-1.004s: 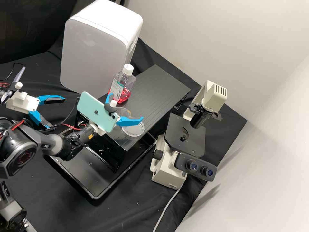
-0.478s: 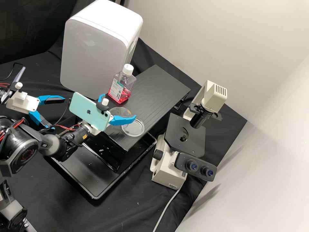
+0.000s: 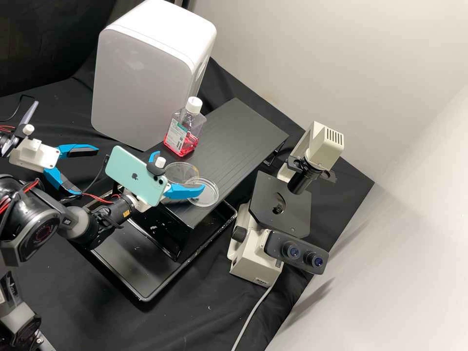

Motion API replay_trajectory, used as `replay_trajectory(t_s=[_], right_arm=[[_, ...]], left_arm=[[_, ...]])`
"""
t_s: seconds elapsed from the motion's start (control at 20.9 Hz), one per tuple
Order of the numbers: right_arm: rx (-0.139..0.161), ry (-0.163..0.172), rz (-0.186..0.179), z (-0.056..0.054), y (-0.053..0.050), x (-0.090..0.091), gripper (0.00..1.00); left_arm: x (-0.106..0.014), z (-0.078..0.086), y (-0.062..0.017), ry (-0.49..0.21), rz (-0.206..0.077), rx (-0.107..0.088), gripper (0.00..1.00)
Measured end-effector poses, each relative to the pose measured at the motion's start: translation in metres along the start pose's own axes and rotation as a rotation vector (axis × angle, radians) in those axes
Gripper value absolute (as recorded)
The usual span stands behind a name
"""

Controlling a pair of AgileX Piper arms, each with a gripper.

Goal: Place the lid on the petri dish

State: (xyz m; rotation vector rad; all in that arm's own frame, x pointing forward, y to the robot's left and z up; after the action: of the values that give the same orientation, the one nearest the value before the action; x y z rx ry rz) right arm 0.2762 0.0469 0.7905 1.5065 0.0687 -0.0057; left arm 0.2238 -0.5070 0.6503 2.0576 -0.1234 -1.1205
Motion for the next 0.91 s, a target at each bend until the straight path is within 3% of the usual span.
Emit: replay_trajectory(t_s=[0.29,0.62,0.91], right_arm=[[-0.002,-0.003,0.003,0.002,-0.002,0.001,1.00],[-0.038,-0.009,0.009,0.003,-0.007,0.005,1.00],[-0.041,-0.019,0.004,0.005,-0.010,0.007,1.00]], left_arm=[[0.000,0.000,0.0000,0.000,0.000,0.000,1.00],[0.001,0.000,0.0000,0.000,0.001,0.000,1.00],[0.001,-0.001,-0.0028,0.001,-0.009,-0.004,1.00]])
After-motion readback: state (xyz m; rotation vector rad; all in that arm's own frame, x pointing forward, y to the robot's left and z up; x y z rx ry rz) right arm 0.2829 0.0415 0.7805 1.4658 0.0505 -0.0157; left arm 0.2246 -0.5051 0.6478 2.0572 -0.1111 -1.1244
